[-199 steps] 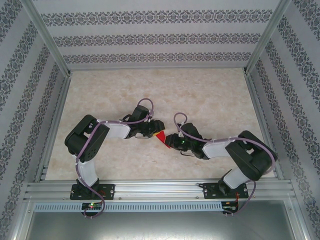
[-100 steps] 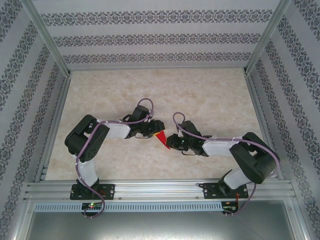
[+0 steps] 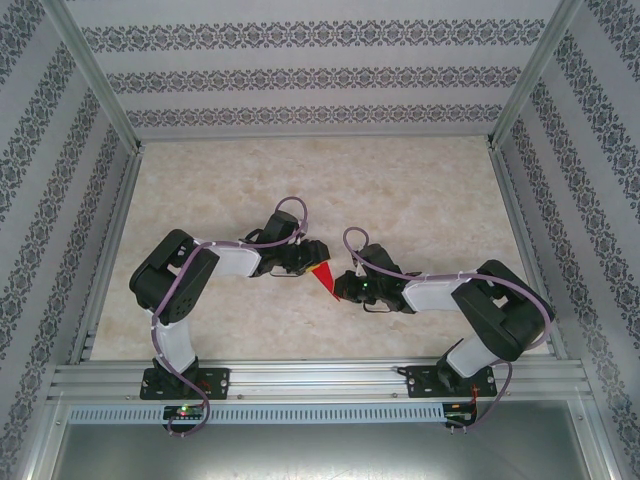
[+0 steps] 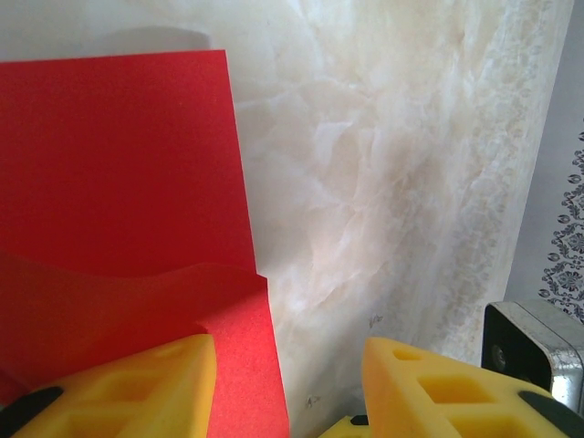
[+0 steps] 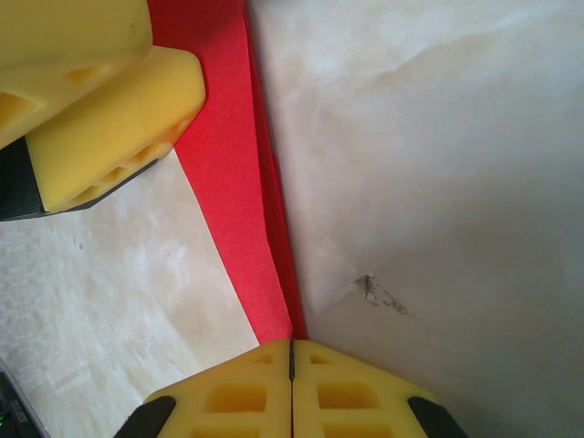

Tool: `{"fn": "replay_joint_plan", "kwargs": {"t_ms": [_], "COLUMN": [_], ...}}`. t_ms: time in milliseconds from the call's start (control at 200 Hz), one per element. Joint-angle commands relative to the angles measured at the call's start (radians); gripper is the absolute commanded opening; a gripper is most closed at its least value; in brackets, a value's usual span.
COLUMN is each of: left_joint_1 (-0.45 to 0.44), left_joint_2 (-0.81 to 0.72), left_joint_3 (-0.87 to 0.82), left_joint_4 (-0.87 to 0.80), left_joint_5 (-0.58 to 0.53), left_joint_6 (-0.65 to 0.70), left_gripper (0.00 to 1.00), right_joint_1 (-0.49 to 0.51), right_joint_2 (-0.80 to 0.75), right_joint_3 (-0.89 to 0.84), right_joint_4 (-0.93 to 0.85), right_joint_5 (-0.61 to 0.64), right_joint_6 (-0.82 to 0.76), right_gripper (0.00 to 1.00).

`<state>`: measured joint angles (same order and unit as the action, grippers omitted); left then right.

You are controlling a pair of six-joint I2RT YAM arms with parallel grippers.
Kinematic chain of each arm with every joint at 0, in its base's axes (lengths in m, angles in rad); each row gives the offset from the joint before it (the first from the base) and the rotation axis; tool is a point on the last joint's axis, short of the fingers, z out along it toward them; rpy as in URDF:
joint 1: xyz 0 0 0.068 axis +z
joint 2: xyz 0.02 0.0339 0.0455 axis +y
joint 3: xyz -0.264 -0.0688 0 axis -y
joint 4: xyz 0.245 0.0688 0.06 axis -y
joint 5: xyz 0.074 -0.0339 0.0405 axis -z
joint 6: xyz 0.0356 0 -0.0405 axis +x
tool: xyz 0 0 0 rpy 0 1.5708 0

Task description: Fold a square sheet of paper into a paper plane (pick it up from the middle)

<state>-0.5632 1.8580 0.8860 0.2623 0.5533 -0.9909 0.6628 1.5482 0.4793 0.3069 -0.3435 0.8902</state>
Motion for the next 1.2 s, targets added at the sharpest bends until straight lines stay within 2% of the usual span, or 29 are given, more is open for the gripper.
{"fn": "replay_joint_plan", "kwargs": {"t_ms": [0,170,260,365,485,604,799,949,1014,1199], "left_joint_1": [-0.008,-0.009,-0.007,-0.008,-0.007,-0.008,-0.007,-0.008,-0.007,-0.007], "left_joint_2": [0.036,0.036,0.038,0.038,0.038,0.038,0.038,0.041,0.041,0.041], "left_joint_3": [0.009,0.01,0.013,0.013,0.012,0.013,0.012,0.014,0.014,0.015], "left_joint_4": [-0.069,-0.073,-0.077,-0.075,-0.074,-0.074,-0.08,-0.08,-0.08,-0.083], "left_joint_5": [-0.016,-0.016,-0.016,-0.017,-0.015,-0.014,-0.016,-0.016,-0.015,-0.015], "left_joint_6": [0.029,0.029,0.031,0.029,0.029,0.028,0.029,0.028,0.028,0.028], "left_gripper": [0.48,0.48,0.48,0.47,0.48,0.47,0.47,0.47,0.47,0.47], "right_joint_1": [0.002,-0.004,-0.004,-0.004,-0.003,-0.001,0.004,0.004,0.004,0.005], "right_joint_2": [0.034,-0.013,-0.048,-0.059,-0.047,-0.033,0.006,0.024,0.013,-0.042], "right_joint_3": [-0.027,-0.025,-0.002,0.014,0.013,0.009,0.024,0.007,0.01,0.024], "right_joint_4": [-0.108,-0.137,-0.16,-0.203,-0.205,-0.204,-0.328,-0.315,-0.323,-0.363], "right_joint_5": [0.001,0.019,0.003,0.005,-0.014,-0.004,0.058,0.047,0.046,0.012], "right_joint_6": [-0.024,-0.016,-0.025,-0.053,-0.065,-0.055,-0.061,-0.041,-0.042,-0.065], "right_gripper": [0.07,0.07,0.14,0.16,0.15,0.1,0.07,0.08,0.11,0.12]}}
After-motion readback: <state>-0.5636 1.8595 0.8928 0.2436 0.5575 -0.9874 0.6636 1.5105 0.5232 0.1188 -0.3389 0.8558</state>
